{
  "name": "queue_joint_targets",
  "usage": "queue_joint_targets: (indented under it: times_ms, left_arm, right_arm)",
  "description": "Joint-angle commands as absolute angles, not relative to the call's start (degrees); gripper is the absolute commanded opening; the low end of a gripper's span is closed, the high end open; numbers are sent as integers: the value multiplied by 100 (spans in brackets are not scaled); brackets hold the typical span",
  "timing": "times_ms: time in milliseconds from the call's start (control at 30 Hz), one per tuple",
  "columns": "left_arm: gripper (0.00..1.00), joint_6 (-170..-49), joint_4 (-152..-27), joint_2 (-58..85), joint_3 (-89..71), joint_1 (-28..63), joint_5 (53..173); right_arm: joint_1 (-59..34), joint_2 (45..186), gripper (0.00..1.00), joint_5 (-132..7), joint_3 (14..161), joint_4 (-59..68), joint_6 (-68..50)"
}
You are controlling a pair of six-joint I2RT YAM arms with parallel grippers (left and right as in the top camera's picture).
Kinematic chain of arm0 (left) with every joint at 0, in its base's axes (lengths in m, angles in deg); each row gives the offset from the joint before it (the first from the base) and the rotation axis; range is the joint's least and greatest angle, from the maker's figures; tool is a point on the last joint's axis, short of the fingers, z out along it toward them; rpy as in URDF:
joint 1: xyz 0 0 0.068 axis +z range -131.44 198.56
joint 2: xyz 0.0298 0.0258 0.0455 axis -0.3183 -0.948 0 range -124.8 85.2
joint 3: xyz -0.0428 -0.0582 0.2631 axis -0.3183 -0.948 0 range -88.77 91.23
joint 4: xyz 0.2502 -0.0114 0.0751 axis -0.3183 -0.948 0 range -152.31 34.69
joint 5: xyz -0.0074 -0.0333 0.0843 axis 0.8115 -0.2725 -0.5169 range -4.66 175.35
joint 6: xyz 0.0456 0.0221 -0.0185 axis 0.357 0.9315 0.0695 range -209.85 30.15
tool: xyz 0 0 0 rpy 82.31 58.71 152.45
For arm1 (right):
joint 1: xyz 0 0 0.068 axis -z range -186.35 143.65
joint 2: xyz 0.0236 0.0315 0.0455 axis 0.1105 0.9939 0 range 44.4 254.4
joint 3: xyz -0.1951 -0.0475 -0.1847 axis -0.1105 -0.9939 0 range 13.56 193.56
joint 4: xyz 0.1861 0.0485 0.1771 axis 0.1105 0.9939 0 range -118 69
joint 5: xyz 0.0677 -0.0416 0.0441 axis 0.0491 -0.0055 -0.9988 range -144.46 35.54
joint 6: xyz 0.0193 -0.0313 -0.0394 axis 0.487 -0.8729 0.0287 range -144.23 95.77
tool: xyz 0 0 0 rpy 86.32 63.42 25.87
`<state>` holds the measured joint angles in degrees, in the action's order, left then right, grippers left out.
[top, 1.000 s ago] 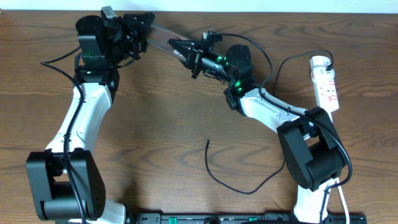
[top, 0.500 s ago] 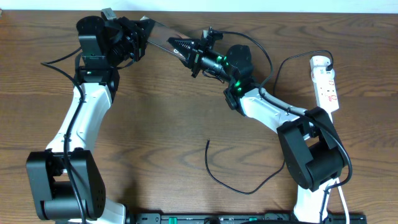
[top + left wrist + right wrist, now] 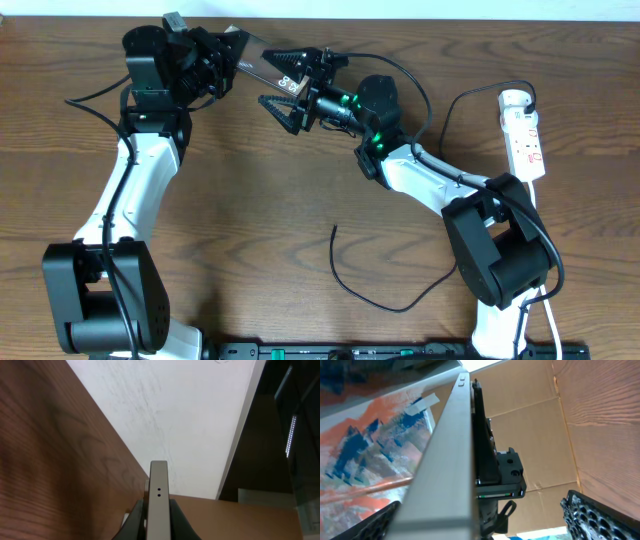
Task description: Plug charger to phone and switch on socket
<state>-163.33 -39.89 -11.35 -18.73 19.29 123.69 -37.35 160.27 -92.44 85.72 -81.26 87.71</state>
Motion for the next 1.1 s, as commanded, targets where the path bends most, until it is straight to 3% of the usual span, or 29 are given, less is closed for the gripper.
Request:
queue_joint_targets:
  times_ms: [0, 200, 533, 667, 867, 1067]
  left_arm:
    - [8, -16295, -3936, -1050, -1805, 1896, 12632]
    - [8, -16252, -3928, -1050, -1805, 2371, 13071]
    - [7, -16042, -3578, -1050, -1805, 4126, 15722]
    - [7, -15911, -3141, -1050, -1805, 4386, 16894]
    - [7, -15911, -2929, -1050, -1805, 4312, 17538]
    - [7, -15911, -2933, -1050, -1805, 4296, 17541]
  right_arm:
    - [-3735, 15981, 99, -9355, 8653, -8209, 8579]
    - [-3436, 15981, 99, -9727, 8653, -8591, 8389]
    - [-2642, 15981, 99, -11115, 8653, -7955, 6382]
    - [-2548, 15981, 99, -11178, 8658, -6301, 5392]
    - [-2658, 15979, 99, -10933, 8806, -3717, 3836]
    - [-2795, 15979, 99, -9154, 9471, 11, 1886]
